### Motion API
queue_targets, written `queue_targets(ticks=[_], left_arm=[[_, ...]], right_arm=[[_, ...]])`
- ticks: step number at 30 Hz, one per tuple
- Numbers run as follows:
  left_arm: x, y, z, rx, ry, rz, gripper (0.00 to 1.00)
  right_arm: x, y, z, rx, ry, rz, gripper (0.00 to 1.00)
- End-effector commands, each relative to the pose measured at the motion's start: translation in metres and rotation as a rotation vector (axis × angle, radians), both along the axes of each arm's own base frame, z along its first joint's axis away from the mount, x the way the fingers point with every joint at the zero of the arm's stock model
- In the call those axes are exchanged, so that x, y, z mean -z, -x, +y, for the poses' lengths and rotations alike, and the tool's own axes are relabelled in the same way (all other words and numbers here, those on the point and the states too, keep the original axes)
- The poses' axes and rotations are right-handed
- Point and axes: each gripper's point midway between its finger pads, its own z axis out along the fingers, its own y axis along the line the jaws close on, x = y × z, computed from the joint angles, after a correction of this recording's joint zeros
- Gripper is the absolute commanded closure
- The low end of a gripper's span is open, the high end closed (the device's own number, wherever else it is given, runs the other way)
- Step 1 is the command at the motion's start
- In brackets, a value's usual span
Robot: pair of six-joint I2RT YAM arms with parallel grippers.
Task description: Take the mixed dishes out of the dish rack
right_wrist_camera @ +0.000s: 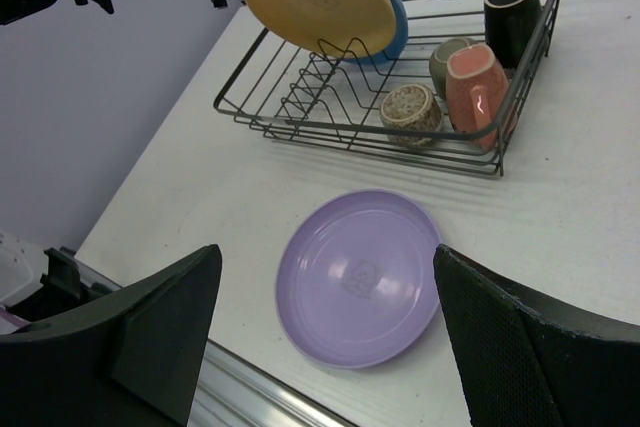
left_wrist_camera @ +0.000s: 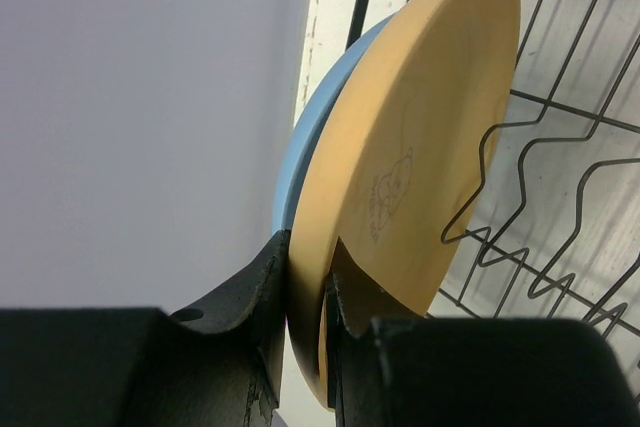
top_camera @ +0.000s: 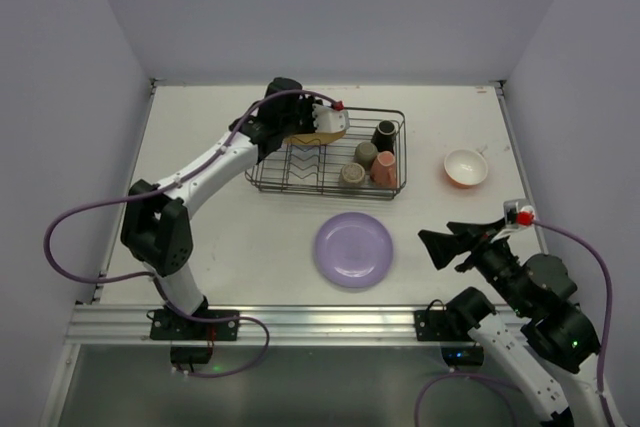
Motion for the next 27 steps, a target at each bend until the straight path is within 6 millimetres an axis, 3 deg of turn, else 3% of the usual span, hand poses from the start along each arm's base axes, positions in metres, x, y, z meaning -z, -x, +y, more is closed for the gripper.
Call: queue_targets(ticks=[1, 6, 13, 16, 23, 27], left_arm=[[-0.054, 0.005, 0.001, -0.031, 0.049, -0.099, 1.00], [-0.068, 0.011, 0.004, -0.034, 0.057, -0.119, 1.00], [-0.092, 0.034, 0.003, -0.006, 0.113, -0.118, 1.00], [-0.093, 0.043, 0.003, 0.006, 0.128, -0.109, 1.00], [-0.091, 0.043, 0.012, -0.051, 0.134, -0.104, 1.00], [-0.112, 0.053, 0.006, -0.036, 0.231, -0.098, 1.00]], right_arm=[[-0.011, 0.000, -0.001, 0.001, -0.010, -0.057, 0.11], [-0.012, 0.001, 0.000, -0.010, -0.013, -0.066, 0.11], [-0.012, 0.001, 0.003, -0.028, -0.003, -0.065, 0.11], [-0.011, 0.001, 0.003, -0.029, -0.003, -0.063, 0.11], [-0.010, 0.001, 0.003, -0.026, -0.004, -0.066, 0.11], [-0.011, 0.000, 0.003, -0.026, -0.003, -0.065, 0.11]])
